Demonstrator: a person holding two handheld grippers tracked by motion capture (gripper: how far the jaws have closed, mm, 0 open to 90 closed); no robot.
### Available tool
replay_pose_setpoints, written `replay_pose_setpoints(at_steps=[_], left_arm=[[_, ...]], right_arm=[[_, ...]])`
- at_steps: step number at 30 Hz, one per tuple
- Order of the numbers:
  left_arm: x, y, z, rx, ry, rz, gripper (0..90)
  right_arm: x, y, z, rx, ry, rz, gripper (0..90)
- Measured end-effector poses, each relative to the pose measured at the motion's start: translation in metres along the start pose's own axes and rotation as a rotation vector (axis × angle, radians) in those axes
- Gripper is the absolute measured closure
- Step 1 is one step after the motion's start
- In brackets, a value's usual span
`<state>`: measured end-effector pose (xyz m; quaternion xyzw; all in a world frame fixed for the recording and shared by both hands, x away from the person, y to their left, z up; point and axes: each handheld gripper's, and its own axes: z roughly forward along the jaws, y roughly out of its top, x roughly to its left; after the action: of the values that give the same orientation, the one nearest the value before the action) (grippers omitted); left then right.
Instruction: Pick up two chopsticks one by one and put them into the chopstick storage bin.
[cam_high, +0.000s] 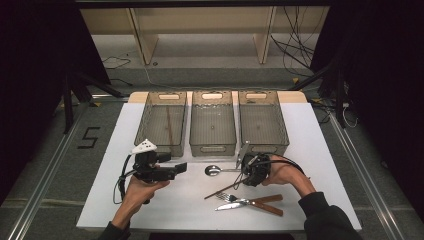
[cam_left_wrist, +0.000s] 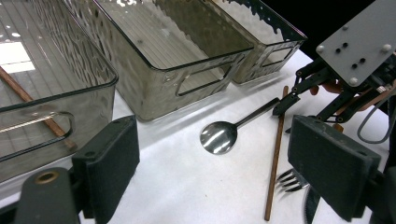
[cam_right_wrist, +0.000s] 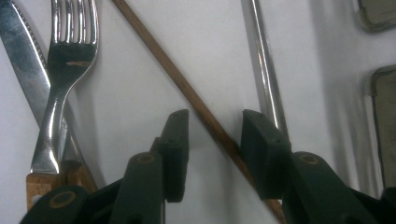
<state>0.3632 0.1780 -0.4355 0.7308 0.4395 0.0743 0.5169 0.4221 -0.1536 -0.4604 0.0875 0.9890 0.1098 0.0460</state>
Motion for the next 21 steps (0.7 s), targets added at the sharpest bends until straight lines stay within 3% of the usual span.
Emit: replay_pose_setpoints(at_steps=[4, 9, 11, 13, 19, 21], left_arm=[[0.000, 0.000, 0.000, -0.001, 0.001, 0.000, 16.4], [0.000, 0.000, 0.000, -0.001, -0.002, 0.000, 16.4], [0.000, 0.000, 0.000, 0.000, -0.002, 0.001, 16.4], [0.000, 0.000, 0.000, 0.000, -0.001, 0.000, 16.4], [0.000, 0.000, 0.001, 0.004, 0.001, 0.001, 16.5], [0.000, 0.000, 0.001, 0.005, 0.001, 0.000, 16.5]], right_arm=[[-0.001, 0.004, 0.000, 0.024, 0.028, 0.003, 67.3], [0.001, 0.006, 0.000, 0.043, 0.029, -0.014, 69.6], [0.003, 0.007, 0.000, 0.058, 0.021, -0.051, 74.3], [0.007, 0.008, 0.001, 0.057, 0.018, -0.042, 77.2], [0.012, 0.011, 0.001, 0.079, 0.006, -0.111, 83.3], [0.014, 0.011, 0.000, 0.081, 0.011, -0.098, 84.4]])
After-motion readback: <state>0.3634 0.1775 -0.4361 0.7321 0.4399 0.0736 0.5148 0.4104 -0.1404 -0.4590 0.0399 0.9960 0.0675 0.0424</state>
